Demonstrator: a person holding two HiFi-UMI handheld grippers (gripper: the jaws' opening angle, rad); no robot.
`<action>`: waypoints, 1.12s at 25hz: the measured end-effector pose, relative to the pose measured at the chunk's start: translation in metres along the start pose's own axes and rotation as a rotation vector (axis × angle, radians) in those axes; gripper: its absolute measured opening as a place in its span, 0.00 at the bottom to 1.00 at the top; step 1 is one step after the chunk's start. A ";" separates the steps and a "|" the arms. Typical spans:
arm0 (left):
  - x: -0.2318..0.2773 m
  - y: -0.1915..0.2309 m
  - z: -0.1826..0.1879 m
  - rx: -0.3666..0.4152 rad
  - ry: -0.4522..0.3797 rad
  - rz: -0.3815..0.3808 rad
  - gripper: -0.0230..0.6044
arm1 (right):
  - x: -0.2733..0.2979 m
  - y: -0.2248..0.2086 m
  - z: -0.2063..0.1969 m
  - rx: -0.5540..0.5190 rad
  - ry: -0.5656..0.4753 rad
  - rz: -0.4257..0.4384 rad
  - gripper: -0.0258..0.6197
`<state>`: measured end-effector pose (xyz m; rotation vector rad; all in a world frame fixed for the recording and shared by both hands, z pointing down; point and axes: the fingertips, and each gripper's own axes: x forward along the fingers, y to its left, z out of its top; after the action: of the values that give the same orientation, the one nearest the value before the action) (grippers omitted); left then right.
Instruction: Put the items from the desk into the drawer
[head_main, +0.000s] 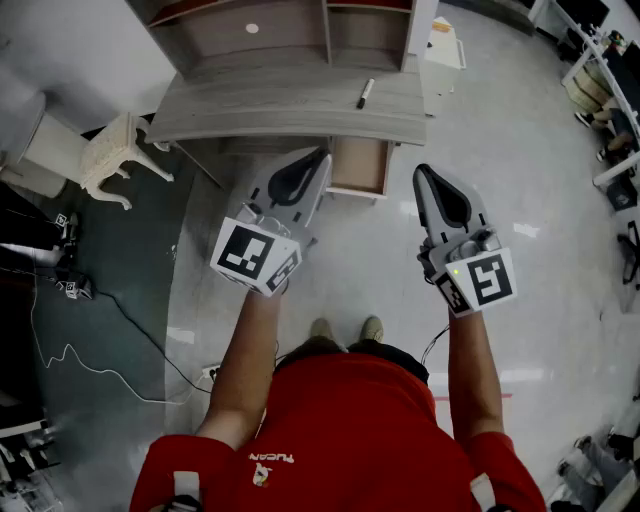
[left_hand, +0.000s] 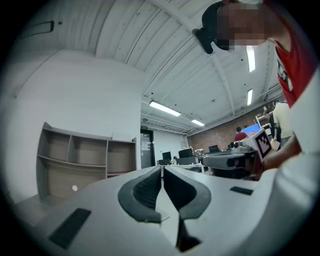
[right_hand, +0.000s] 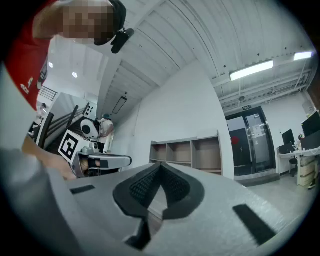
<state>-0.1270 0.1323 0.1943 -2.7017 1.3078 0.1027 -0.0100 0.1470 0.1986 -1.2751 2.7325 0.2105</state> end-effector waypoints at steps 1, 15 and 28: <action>0.000 -0.001 0.000 0.002 -0.001 -0.001 0.06 | -0.001 0.000 -0.001 0.003 0.001 0.000 0.04; 0.026 -0.017 0.002 0.018 -0.004 0.046 0.06 | -0.022 -0.030 0.004 0.007 -0.049 0.040 0.05; 0.079 -0.031 -0.014 0.035 0.033 0.116 0.06 | -0.049 -0.103 -0.021 0.030 -0.040 0.034 0.05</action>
<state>-0.0533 0.0881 0.2017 -2.6086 1.4622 0.0467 0.0997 0.1148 0.2196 -1.2045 2.7144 0.1946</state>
